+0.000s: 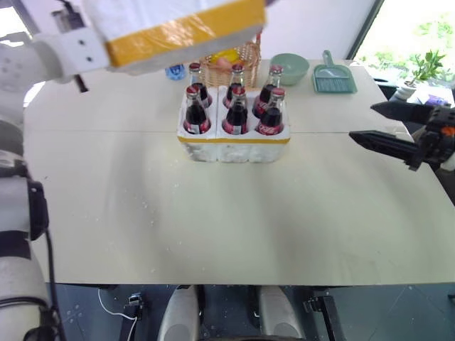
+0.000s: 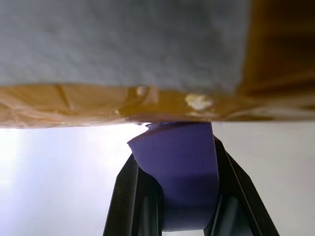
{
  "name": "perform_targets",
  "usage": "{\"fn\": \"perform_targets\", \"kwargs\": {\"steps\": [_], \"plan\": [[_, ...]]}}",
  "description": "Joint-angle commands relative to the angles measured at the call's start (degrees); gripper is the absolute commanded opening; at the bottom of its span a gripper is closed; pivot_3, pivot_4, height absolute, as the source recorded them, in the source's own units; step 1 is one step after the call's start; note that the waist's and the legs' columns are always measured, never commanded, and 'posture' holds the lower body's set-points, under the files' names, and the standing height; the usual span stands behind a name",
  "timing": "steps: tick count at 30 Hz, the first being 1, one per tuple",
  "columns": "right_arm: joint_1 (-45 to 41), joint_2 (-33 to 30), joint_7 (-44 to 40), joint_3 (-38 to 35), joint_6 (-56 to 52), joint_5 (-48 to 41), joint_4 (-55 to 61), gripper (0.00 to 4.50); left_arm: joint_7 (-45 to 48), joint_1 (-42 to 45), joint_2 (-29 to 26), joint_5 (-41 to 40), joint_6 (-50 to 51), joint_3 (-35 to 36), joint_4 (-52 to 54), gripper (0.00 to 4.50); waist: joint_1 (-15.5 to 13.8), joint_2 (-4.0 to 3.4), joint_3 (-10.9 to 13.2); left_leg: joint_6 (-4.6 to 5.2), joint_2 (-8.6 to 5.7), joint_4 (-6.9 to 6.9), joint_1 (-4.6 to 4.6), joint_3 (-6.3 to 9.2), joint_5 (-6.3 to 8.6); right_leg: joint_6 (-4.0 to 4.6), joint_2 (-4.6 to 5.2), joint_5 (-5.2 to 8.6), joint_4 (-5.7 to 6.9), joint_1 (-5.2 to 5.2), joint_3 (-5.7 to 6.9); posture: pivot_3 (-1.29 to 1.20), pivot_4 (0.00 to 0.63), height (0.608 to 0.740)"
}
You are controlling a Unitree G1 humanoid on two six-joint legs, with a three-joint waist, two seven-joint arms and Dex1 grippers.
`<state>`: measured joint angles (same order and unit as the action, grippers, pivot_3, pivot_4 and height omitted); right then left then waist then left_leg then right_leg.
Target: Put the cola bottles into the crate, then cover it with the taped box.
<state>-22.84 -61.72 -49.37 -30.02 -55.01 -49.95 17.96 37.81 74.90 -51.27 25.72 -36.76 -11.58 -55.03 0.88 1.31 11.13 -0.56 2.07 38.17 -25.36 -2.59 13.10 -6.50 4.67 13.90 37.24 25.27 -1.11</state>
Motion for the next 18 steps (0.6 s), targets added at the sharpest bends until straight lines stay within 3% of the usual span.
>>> {"fn": "perform_targets", "kwargs": {"steps": [1, 10, 18], "plan": [[0.42, 0.46, 1.85, -3.46, -0.42, -1.98, 2.12, 4.50, -14.78, -0.33, -1.31, 11.92, -1.48, -4.57, 6.32, 0.56, 0.16, 0.00, 0.00, 0.00, 0.00, -0.01, 0.02, 0.00, 0.00, 0.00, -0.02, 0.00, 0.02, 0.01, -0.01, 0.00, 0.150, 0.740], [2.09, 1.79, 5.34, -5.29, -1.36, -4.64, 3.58, 4.50, -29.57, -5.97, 1.61, 23.10, 2.51, -10.61, 12.19, 0.56, -0.33, -0.01, -0.02, 0.00, -0.01, 0.03, 0.02, 0.00, 0.00, -0.05, -0.02, -0.02, 0.01, -0.05, -0.02, 0.00, 0.150, 0.740], [2.76, 1.38, 6.45, -5.69, -1.15, -5.91, 3.43, 4.50, -27.32, -11.89, 2.87, 20.89, 9.20, -7.65, 25.59, 0.56, -0.34, -0.01, -0.04, 0.00, -0.03, 0.04, 0.03, 0.03, 0.00, -0.05, -0.01, -0.03, -0.01, -0.10, -0.02, 0.00, 0.150, 0.740]]}}
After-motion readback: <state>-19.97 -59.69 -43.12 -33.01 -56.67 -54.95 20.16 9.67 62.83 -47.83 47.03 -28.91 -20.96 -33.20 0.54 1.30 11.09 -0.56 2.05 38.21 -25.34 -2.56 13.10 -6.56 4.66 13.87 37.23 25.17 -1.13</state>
